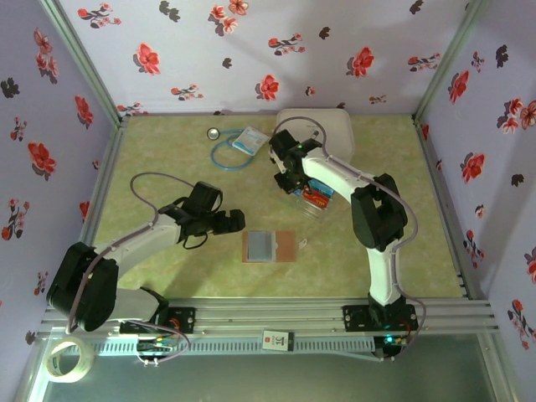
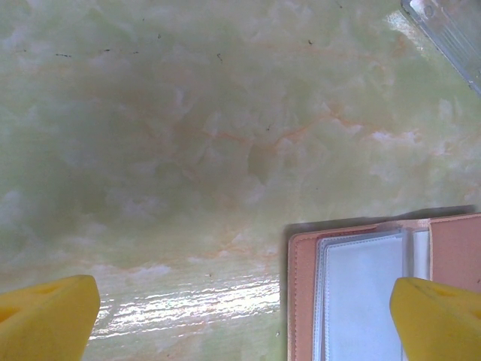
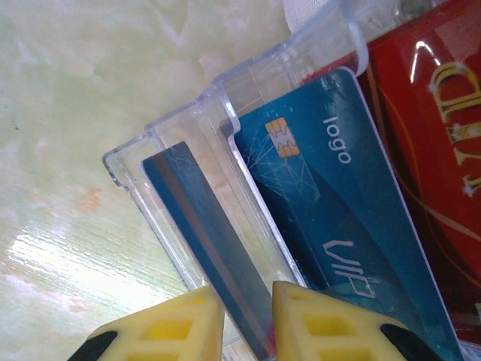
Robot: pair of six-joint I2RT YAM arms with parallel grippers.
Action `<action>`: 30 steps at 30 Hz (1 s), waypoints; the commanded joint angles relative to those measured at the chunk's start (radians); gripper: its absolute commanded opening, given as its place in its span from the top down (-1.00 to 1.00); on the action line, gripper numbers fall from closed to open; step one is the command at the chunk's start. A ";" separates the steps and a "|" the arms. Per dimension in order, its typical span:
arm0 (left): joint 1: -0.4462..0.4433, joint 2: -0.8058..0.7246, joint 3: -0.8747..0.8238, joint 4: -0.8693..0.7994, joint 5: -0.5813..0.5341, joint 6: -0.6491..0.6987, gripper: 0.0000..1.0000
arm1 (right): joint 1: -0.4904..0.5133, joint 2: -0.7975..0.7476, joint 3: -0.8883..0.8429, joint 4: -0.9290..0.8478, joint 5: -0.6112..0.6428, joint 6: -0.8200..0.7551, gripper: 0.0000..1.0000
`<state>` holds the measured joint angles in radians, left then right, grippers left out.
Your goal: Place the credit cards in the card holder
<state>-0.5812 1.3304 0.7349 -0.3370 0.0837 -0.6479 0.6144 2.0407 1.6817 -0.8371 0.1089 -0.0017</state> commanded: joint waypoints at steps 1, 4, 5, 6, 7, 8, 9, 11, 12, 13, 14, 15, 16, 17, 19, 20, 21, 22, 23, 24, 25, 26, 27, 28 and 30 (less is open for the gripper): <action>0.012 0.007 -0.017 -0.001 0.018 0.003 -0.99 | 0.007 0.008 0.037 -0.029 0.006 -0.029 0.55; 0.011 0.006 -0.018 0.001 0.019 0.001 -0.99 | 0.007 0.009 0.038 -0.032 0.006 -0.030 0.56; 0.012 0.007 -0.018 0.001 0.020 0.001 -0.99 | 0.007 0.012 0.038 -0.033 0.006 -0.030 0.56; 0.012 0.007 -0.018 0.002 0.019 0.001 -0.99 | 0.007 0.012 0.038 -0.033 0.006 -0.032 0.56; 0.012 0.007 -0.018 0.001 0.019 -0.001 -0.99 | 0.006 0.013 0.037 -0.034 0.006 -0.032 0.57; 0.012 0.007 -0.019 0.004 0.019 -0.001 -0.99 | 0.007 0.012 0.036 -0.035 0.006 -0.032 0.58; 0.012 0.008 -0.017 0.004 0.019 0.000 -0.99 | 0.007 0.012 0.036 -0.035 0.007 -0.033 0.59; 0.012 0.009 -0.020 0.003 0.020 -0.001 -0.99 | 0.007 0.010 0.037 -0.035 0.009 -0.035 0.63; 0.011 0.009 -0.020 0.004 0.021 0.000 -0.99 | 0.007 0.011 0.038 -0.036 0.010 -0.036 0.65; 0.012 0.007 -0.019 0.004 0.021 0.000 -0.99 | 0.007 0.011 0.039 -0.036 0.011 -0.037 0.66; 0.011 0.008 -0.019 0.003 0.021 0.000 -0.99 | 0.007 0.010 0.041 -0.038 0.014 -0.041 0.68; 0.012 0.008 -0.020 0.003 0.021 0.001 -0.99 | 0.008 0.012 0.043 -0.038 0.015 -0.043 0.69; 0.012 0.007 -0.020 0.003 0.021 0.001 -0.99 | 0.007 0.013 0.045 -0.039 0.015 -0.050 0.69; 0.012 0.009 -0.020 0.003 0.021 0.002 -0.99 | 0.007 0.012 0.046 -0.040 0.013 -0.060 0.71; 0.011 0.008 -0.018 0.001 0.022 0.001 -0.99 | 0.008 0.010 0.046 -0.040 0.009 -0.080 0.76; 0.012 0.009 -0.018 0.002 0.022 0.003 -0.99 | 0.010 0.007 0.046 -0.037 0.005 -0.093 0.76; 0.011 0.009 -0.019 0.002 0.023 0.003 -0.99 | 0.011 0.004 0.041 -0.031 0.007 -0.102 0.77; 0.011 0.007 -0.017 0.001 0.025 0.005 -0.99 | 0.015 -0.001 0.038 -0.025 0.014 -0.110 0.79; 0.011 0.007 -0.016 -0.003 0.024 0.007 -0.99 | 0.018 -0.003 0.038 -0.024 0.022 -0.116 0.82; 0.012 0.007 -0.014 -0.005 0.022 0.008 -0.99 | 0.018 -0.004 0.038 -0.022 0.026 -0.120 0.86; 0.011 0.006 -0.013 -0.008 0.024 0.010 -0.99 | 0.019 -0.006 0.038 -0.021 0.029 -0.121 0.89; 0.012 0.004 -0.011 -0.010 0.023 0.013 -0.99 | 0.020 -0.010 0.038 -0.019 0.029 -0.121 0.91; 0.011 0.003 -0.009 -0.014 0.022 0.016 -0.99 | 0.021 -0.011 0.038 -0.019 0.029 -0.122 0.93; 0.011 0.002 -0.007 -0.021 0.022 0.020 -0.99 | 0.022 -0.012 0.038 -0.020 0.030 -0.123 0.96; 0.014 0.001 0.002 -0.035 0.022 0.030 -0.99 | 0.024 -0.014 0.044 -0.024 0.037 -0.125 1.00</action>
<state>-0.5804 1.3304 0.7319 -0.3382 0.0914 -0.6456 0.6296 2.0411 1.6974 -0.8436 0.1249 -0.1059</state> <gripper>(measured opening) 0.997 0.041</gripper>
